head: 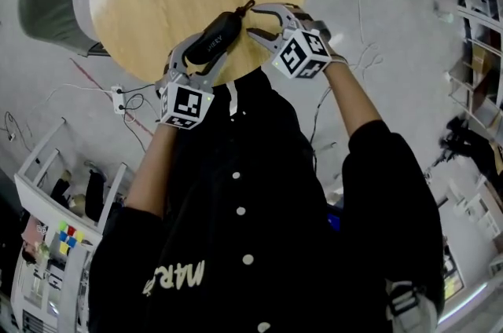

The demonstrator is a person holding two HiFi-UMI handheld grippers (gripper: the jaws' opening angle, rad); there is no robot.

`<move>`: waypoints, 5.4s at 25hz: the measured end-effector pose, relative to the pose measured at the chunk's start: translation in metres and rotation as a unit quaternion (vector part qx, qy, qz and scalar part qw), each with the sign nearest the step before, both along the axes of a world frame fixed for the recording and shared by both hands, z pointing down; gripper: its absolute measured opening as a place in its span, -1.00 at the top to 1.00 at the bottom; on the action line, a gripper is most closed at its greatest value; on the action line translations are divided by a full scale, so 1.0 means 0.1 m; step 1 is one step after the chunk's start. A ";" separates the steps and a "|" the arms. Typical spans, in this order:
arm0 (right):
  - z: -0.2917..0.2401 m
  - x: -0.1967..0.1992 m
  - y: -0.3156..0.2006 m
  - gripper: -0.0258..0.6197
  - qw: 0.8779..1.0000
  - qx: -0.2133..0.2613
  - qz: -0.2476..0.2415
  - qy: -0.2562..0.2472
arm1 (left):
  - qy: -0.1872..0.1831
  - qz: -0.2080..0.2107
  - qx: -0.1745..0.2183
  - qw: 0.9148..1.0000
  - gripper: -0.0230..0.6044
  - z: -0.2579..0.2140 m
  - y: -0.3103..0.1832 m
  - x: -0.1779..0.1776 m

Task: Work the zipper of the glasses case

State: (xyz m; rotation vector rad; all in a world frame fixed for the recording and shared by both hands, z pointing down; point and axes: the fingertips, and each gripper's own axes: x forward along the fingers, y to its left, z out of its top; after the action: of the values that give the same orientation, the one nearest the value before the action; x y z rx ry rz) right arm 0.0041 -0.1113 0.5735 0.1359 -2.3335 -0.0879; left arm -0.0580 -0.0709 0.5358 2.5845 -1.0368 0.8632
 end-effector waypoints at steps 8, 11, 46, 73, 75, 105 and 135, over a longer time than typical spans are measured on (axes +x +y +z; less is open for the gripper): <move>0.35 -0.07 0.08 0.37 0.997 -0.009 -0.058 0.043 | 0.005 -0.009 -0.016 1.000 0.26 0.20 -0.02 0.00; 0.40 -0.09 0.08 0.40 0.996 -0.007 -0.070 0.050 | 0.000 -0.004 -0.020 1.000 0.38 0.25 -0.03 0.00; 0.54 -0.17 -0.01 0.88 0.962 0.084 -0.205 0.158 | 0.018 0.007 -0.056 0.998 0.45 0.33 0.00 0.01; 0.57 -0.04 0.20 0.90 0.973 0.023 -0.125 0.191 | 0.003 0.002 -0.068 0.998 0.44 0.37 -0.01 0.01; 0.56 -0.04 0.23 0.90 0.974 0.020 -0.120 0.191 | 0.004 0.002 -0.069 0.998 0.44 0.36 0.00 0.01; 0.50 -0.25 0.70 0.90 0.985 -0.076 0.073 0.138 | -0.009 0.028 -0.167 0.986 0.45 0.36 -0.01 0.02; 0.50 -0.67 1.07 0.90 0.967 -0.116 0.207 0.098 | -0.032 0.044 -0.296 0.954 0.46 0.39 -0.04 0.00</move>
State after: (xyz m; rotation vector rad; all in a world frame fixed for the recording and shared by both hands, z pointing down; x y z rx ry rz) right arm -0.0632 -0.0046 0.6230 0.4712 -2.0547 0.3615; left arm -0.0579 -0.0751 0.5745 2.1110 -0.5591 1.0864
